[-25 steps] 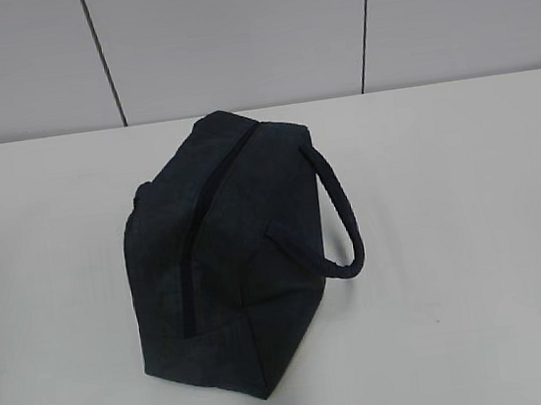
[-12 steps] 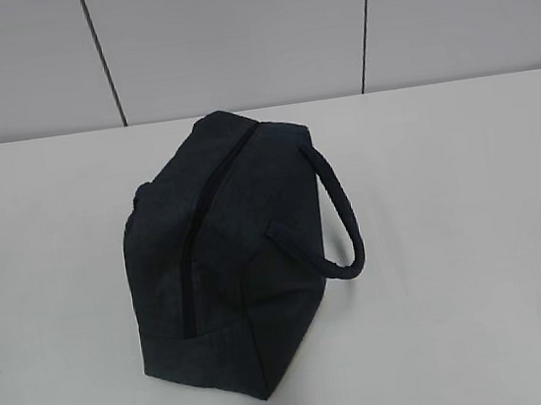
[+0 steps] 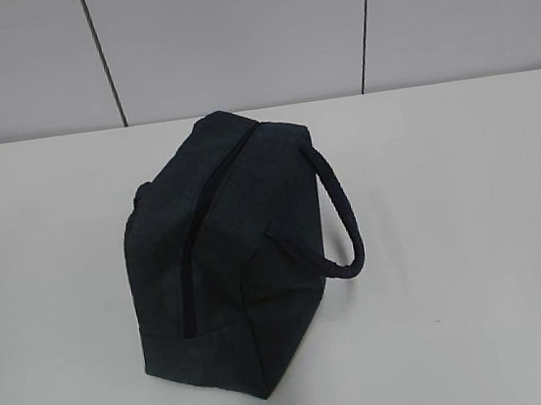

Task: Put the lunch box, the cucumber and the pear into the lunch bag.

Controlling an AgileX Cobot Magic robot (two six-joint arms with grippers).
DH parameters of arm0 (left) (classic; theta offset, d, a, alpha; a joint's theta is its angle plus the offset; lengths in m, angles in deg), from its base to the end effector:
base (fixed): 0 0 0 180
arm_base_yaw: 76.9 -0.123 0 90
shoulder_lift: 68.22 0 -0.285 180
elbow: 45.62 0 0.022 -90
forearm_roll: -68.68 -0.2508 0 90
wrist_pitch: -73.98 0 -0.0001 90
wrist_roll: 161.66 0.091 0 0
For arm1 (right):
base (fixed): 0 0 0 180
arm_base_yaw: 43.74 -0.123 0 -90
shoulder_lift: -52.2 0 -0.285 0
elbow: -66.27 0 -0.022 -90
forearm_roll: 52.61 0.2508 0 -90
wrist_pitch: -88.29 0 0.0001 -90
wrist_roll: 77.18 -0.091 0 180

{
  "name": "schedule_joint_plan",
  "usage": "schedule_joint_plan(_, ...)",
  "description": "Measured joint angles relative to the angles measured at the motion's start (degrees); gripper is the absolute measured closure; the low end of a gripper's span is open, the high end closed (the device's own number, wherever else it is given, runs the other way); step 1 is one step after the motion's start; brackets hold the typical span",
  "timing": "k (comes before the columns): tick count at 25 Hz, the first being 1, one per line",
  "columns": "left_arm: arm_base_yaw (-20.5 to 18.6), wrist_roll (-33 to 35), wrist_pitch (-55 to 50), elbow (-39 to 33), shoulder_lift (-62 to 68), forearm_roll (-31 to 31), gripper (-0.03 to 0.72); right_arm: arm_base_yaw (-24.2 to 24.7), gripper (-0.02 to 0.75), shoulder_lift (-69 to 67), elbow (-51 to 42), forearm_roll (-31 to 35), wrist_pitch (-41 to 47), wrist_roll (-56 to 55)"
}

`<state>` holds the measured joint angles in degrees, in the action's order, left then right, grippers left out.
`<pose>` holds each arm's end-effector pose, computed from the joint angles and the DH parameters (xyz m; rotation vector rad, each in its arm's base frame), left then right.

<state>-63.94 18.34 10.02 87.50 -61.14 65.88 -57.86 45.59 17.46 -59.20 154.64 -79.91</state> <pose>-0.0114 0.0067 0.2809 0.2272 2.0455 -0.0817 -0.0094 -0.0122 0.2687 -0.1971 2.1105 0.0354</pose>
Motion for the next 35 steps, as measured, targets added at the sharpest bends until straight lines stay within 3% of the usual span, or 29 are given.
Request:
schedule_joint_plan(5,-0.38,0.0,0.0,0.0,-0.07,0.0,0.346,1.05,0.258,0.0,0.0,0.0,-0.04,0.05)
schedule_joint_plan(11,-9.29,0.0,0.0,0.0,-0.11,0.0,0.346,12.61,0.257,0.0,0.0,-0.11,-0.13,0.14)
schedule_joint_plan(35,-9.93,0.0,0.0,0.0,-0.11,0.0,0.346,13.17,0.258,0.0,0.0,-0.11,-0.13,0.18)
